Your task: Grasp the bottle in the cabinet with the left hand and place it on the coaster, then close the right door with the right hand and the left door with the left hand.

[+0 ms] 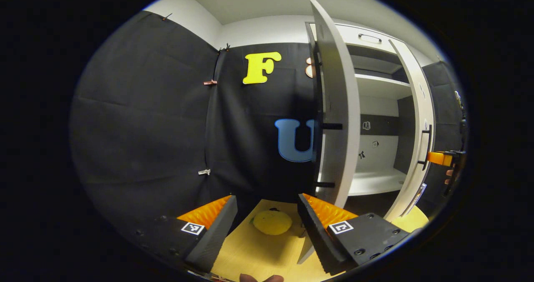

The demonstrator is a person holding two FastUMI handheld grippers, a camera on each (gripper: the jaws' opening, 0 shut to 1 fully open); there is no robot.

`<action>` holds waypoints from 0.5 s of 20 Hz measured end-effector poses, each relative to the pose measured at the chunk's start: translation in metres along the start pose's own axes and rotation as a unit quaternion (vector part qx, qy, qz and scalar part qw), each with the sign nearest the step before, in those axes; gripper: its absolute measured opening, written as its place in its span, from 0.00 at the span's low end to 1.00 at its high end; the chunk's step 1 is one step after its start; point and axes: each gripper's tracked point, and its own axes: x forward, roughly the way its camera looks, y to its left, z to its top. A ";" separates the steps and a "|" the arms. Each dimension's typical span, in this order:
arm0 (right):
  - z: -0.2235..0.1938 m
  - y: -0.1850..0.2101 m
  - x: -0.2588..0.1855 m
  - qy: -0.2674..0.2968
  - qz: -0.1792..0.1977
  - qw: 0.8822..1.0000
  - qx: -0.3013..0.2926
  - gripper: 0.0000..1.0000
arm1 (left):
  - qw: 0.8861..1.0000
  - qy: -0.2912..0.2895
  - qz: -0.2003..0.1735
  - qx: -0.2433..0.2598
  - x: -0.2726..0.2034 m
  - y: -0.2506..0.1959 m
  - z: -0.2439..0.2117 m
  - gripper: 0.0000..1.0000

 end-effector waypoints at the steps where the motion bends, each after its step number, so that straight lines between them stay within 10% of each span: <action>1: 0.000 0.000 0.001 0.000 -0.002 1.000 -0.004 0.98 | 1.000 -0.001 -0.001 -0.003 0.009 0.000 0.005 0.93; 10: 0.008 -0.020 -0.020 0.001 -0.039 0.999 0.002 0.98 | 1.000 -0.007 -0.027 0.009 0.043 -0.015 0.015 0.93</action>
